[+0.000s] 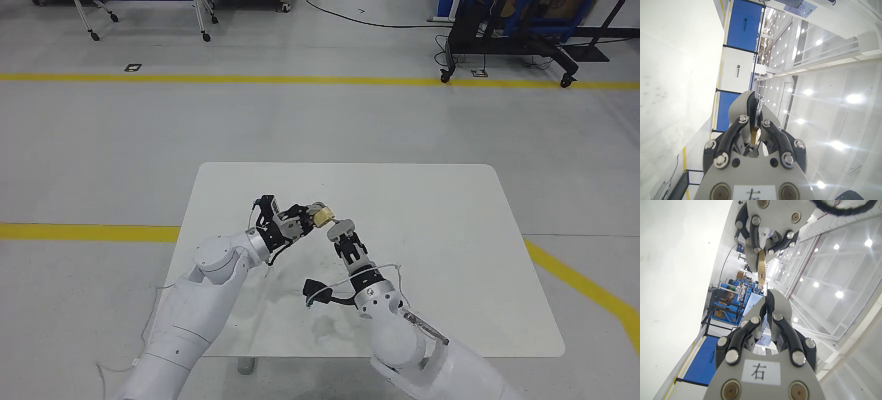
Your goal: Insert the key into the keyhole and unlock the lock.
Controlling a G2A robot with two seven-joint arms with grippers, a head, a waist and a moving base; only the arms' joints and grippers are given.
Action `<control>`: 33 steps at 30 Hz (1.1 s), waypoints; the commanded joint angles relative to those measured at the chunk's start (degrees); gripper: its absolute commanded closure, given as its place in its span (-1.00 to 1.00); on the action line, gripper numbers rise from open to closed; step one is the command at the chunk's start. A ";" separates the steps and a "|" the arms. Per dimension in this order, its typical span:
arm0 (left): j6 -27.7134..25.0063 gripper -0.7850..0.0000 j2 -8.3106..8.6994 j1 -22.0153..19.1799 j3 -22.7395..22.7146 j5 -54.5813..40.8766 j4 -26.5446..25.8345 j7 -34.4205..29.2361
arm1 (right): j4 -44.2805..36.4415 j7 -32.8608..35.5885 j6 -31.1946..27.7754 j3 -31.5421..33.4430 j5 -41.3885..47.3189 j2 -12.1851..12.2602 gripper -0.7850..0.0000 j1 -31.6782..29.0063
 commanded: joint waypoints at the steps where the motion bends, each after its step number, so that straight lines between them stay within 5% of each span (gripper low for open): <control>1: -0.46 1.00 -0.11 0.07 0.21 -0.13 0.08 0.64 | 1.15 2.56 0.38 -2.17 0.00 -0.09 1.00 1.46; 12: -1.60 1.00 -0.30 0.30 -0.31 -1.78 0.26 1.76 | 3.84 8.86 3.89 -7.26 0.00 0.29 1.00 4.21; 33: -2.08 1.00 -0.40 0.26 -0.24 -0.87 0.36 1.66 | 4.32 6.60 2.22 -5.13 0.00 -0.45 1.00 3.47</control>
